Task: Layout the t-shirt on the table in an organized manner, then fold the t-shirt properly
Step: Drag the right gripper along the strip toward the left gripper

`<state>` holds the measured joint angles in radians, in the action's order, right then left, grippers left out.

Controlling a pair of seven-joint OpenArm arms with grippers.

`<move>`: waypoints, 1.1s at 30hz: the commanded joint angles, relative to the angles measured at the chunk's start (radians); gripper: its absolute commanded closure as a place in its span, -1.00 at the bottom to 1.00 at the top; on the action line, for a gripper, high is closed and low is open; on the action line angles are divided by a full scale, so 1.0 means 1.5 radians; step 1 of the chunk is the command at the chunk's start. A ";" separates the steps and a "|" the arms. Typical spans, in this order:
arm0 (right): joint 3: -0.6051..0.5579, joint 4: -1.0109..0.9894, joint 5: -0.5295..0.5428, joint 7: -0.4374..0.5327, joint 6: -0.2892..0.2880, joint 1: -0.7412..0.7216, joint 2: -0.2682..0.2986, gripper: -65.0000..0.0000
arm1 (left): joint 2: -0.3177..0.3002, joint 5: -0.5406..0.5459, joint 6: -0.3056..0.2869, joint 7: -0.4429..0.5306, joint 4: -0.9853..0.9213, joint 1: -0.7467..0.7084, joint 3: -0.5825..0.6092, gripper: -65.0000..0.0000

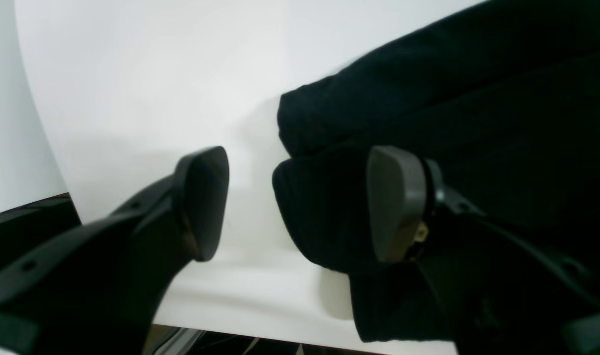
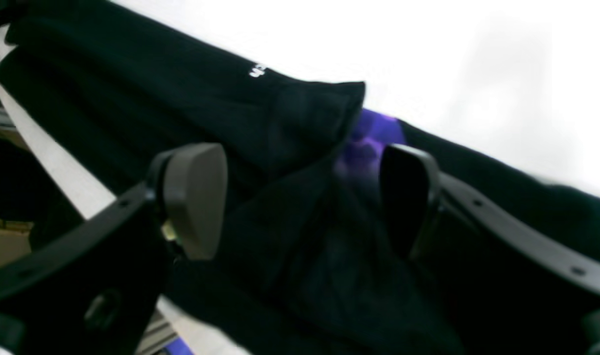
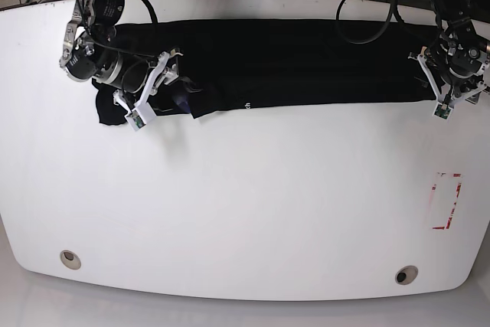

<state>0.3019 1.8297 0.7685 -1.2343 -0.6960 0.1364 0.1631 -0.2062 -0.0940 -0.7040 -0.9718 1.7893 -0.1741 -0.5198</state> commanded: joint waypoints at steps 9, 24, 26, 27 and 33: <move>0.003 -0.060 -0.046 0.012 -0.001 -0.055 -0.043 -0.43 | -0.009 0.000 0.004 0.009 0.011 0.005 -0.001 -0.22; -0.001 -0.065 -0.052 0.012 -0.001 -0.063 -0.075 0.58 | -0.009 0.002 0.004 0.009 0.011 0.005 -0.003 -0.22; -0.001 -0.065 -0.052 0.012 -0.001 -0.063 -0.076 0.60 | -0.009 0.002 0.004 0.009 0.011 0.005 -0.003 -0.22; -0.001 -0.065 -0.052 0.012 -0.001 -0.062 -0.076 0.60 | -0.009 0.002 0.004 0.009 0.011 0.005 -0.003 -0.22; -0.001 -0.064 -0.052 0.012 -0.001 -0.061 -0.076 0.81 | -0.009 0.002 0.004 0.009 0.011 0.006 -0.003 -0.22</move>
<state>0.2996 1.7184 0.6758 -1.2343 -0.6960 0.0578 0.0444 -0.2062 -0.0937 -0.7040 -0.9718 1.7893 -0.1741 -0.5179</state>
